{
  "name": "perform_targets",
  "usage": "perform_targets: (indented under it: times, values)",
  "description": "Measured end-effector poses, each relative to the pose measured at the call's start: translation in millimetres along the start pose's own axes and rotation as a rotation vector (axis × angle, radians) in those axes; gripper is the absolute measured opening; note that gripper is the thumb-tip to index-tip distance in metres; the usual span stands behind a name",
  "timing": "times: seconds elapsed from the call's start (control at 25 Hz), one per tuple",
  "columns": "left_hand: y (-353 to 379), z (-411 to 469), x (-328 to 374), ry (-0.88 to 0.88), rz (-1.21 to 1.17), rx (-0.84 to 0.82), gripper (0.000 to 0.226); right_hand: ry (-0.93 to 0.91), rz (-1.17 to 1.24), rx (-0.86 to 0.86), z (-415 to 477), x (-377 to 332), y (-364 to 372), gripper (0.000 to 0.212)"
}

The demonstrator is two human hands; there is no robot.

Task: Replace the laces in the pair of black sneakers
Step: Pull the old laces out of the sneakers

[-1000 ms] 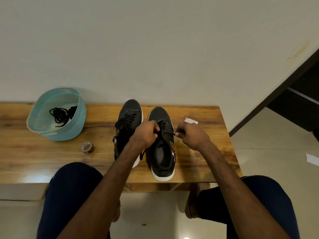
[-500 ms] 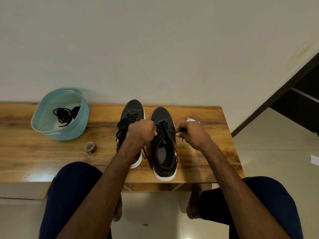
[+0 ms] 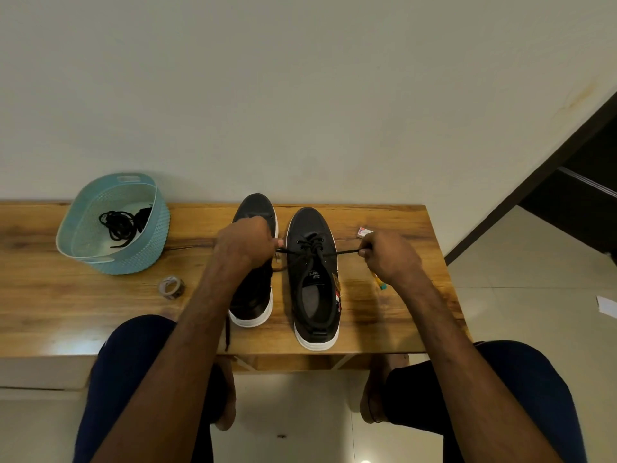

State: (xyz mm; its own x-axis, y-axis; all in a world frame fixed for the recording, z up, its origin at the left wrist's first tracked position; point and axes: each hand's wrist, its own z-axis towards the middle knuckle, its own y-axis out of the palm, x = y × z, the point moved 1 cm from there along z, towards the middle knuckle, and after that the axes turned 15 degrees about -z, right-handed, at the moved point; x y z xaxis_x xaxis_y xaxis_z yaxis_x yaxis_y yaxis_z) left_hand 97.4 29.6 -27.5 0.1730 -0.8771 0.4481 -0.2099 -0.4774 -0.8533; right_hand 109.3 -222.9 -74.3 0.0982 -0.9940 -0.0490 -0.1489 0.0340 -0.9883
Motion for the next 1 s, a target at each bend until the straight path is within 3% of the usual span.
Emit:
perform_targets:
  times: [0.12, 0.2, 0.36, 0.48, 0.56, 0.68, 0.8, 1.0]
  values:
    - [-5.1, 3.3, -7.3, -0.067, -0.056, -0.069, 0.042, 0.078, -0.139, -0.01, -0.2, 6.8, 2.0, 0.015]
    - [-3.7, 5.2, -8.2, -0.066, -0.075, -0.071, 0.043, 0.066, -0.085, -0.068, 2.0, 9.9, 3.7, 0.017]
    - [4.8, 5.7, -6.4, -0.056, -0.076, -0.056, 0.042, -0.234, 0.154, -0.157, -2.7, -11.5, 10.6, 0.041]
    - [6.6, 4.4, -4.0, -0.004, -0.06, -0.041, 0.033, -0.27, 0.219, -0.027, -2.8, -28.9, 18.3, 0.021]
    - [5.9, 1.6, -3.6, 0.121, -0.083, -0.044, 0.024, -0.266, 0.226, 0.017, -1.8, -32.4, 18.9, 0.008]
    - [13.2, -6.2, 3.9, 0.334, -0.026, -0.108, 0.031, -0.329, 0.121, 0.025, -3.9, -34.7, 19.5, 0.001]
    - [31.8, -3.7, 12.1, 0.41, 0.149, -0.113, 0.034, -0.371, 0.047, 0.041, -6.6, -36.3, 16.5, 0.006]
    - [40.5, 0.9, 10.5, 0.409, 0.155, -0.119, 0.029, -0.321, -0.086, 0.065, -9.8, -32.4, 16.3, 0.01]
